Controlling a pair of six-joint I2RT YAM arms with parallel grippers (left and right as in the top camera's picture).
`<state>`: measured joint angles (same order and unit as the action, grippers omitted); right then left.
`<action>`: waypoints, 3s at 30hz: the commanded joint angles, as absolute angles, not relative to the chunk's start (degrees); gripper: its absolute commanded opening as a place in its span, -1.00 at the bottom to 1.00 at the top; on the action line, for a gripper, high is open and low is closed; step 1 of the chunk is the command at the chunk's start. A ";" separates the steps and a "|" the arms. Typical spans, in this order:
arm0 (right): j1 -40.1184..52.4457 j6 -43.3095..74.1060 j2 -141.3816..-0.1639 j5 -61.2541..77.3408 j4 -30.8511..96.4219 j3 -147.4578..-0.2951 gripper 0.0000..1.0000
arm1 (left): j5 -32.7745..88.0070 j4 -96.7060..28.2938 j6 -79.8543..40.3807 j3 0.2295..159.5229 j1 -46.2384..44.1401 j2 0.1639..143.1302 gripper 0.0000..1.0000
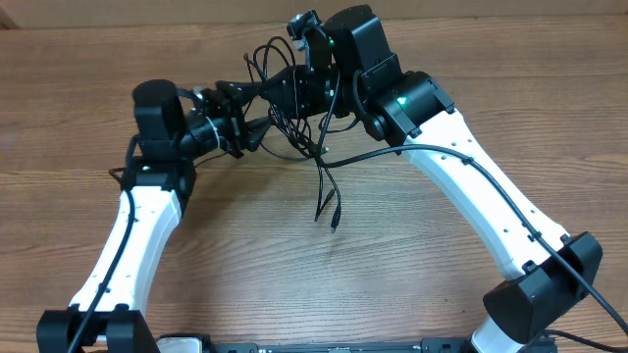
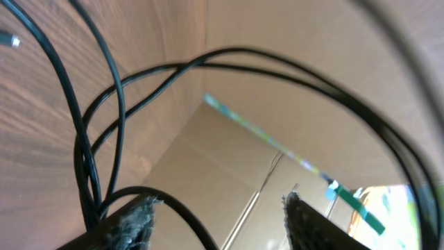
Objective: Untangle cables
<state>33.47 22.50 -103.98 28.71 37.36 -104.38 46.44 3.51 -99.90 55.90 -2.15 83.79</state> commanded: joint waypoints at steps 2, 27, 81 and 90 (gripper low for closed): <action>33.80 22.74 -101.43 29.67 36.71 -106.48 -0.92 | 50.06 3.90 -102.06 56.73 -5.17 84.88 0.11; 23.35 22.11 -101.23 13.63 37.45 -106.48 -0.92 | 42.41 -36.36 -21.21 56.75 -5.65 85.01 -0.92; 26.63 39.13 -101.25 31.42 35.48 -106.54 -0.92 | 2.55 -28.99 -15.46 58.02 -27.97 64.03 0.99; 26.63 42.04 -101.25 35.75 36.86 -106.52 -0.92 | 7.97 -18.57 -17.39 58.02 -28.53 71.00 0.99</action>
<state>26.46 40.27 -103.98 33.63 37.26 -104.38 5.89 -20.21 -16.38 56.77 -27.79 69.10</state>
